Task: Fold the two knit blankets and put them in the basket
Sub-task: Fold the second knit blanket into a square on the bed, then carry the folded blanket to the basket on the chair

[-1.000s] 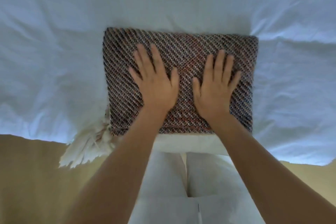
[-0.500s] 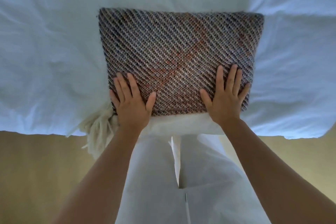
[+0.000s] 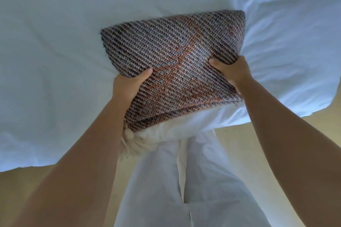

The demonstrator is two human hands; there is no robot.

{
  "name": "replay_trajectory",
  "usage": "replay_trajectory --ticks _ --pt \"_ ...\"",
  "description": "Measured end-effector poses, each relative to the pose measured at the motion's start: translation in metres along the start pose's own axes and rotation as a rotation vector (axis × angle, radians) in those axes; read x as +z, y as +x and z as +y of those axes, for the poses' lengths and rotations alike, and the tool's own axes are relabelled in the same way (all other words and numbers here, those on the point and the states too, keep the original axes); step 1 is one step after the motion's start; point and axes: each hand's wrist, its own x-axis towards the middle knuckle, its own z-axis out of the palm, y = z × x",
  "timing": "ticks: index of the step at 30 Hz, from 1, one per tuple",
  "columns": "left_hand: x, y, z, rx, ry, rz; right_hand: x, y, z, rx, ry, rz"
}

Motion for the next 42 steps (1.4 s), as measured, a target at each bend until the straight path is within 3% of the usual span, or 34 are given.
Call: replay_trajectory --ticks 3,6,12,19,28,34,42 --pt "-0.005 -0.015 0.005 -0.055 -0.158 -0.163 -0.002 -0.023 0.012 0.037 0.229 -0.064" --pt "-0.009 -0.035 0.005 -0.036 -0.134 -0.231 -0.012 -0.059 0.033 0.042 0.330 -0.006" --pt "-0.008 -0.128 -0.004 0.054 0.121 -0.387 -0.064 -0.183 0.104 0.124 0.508 0.120" --pt "0.038 -0.261 -0.042 0.270 0.417 -0.657 -0.101 -0.346 0.235 0.302 0.793 0.457" --pt "0.119 -0.415 -0.156 0.586 0.876 -1.071 -0.062 -0.548 0.397 0.510 1.195 0.931" --pt "0.158 -0.523 -0.284 0.638 1.183 -1.344 0.008 -0.678 0.478 0.706 1.387 1.303" --pt "0.197 -0.643 -0.443 0.700 1.611 -1.639 0.074 -0.763 0.542 1.006 1.706 1.681"
